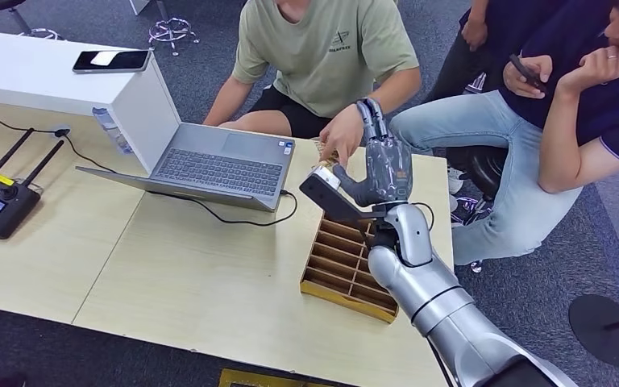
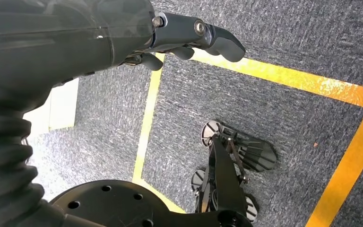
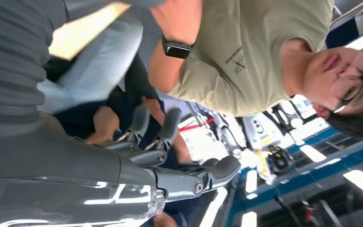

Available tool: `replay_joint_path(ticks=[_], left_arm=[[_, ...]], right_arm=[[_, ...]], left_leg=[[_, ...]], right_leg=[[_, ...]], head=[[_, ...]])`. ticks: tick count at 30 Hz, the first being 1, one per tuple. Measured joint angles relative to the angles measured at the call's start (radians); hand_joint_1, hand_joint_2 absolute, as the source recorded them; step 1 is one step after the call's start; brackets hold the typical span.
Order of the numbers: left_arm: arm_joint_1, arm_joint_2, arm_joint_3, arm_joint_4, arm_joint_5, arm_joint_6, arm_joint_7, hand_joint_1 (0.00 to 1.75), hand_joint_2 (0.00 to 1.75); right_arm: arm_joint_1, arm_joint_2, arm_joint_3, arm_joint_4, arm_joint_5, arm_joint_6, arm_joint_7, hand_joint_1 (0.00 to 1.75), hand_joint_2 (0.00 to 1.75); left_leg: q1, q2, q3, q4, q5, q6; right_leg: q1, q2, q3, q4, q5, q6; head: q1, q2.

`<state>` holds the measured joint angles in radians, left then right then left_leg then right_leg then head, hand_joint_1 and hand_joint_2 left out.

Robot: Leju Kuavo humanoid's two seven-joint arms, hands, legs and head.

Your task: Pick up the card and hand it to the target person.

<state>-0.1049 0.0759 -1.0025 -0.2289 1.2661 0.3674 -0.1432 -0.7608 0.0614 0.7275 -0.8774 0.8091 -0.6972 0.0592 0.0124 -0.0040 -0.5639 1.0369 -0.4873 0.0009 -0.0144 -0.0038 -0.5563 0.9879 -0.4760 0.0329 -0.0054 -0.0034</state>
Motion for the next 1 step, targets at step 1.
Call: replay_joint_path(ticks=[1], left_arm=[[0.0,0.0,0.0,0.0,0.002,0.0,0.0,0.0,0.0]], right_arm=[[0.001,0.001,-0.001,0.0,-0.017,0.0,-0.004,0.0,1.75]], left_leg=[[0.0,0.0,0.0,0.0,0.0,0.0]], right_leg=[[0.0,0.0,0.0,0.0,0.0,0.0]], head=[[0.0,0.0]])
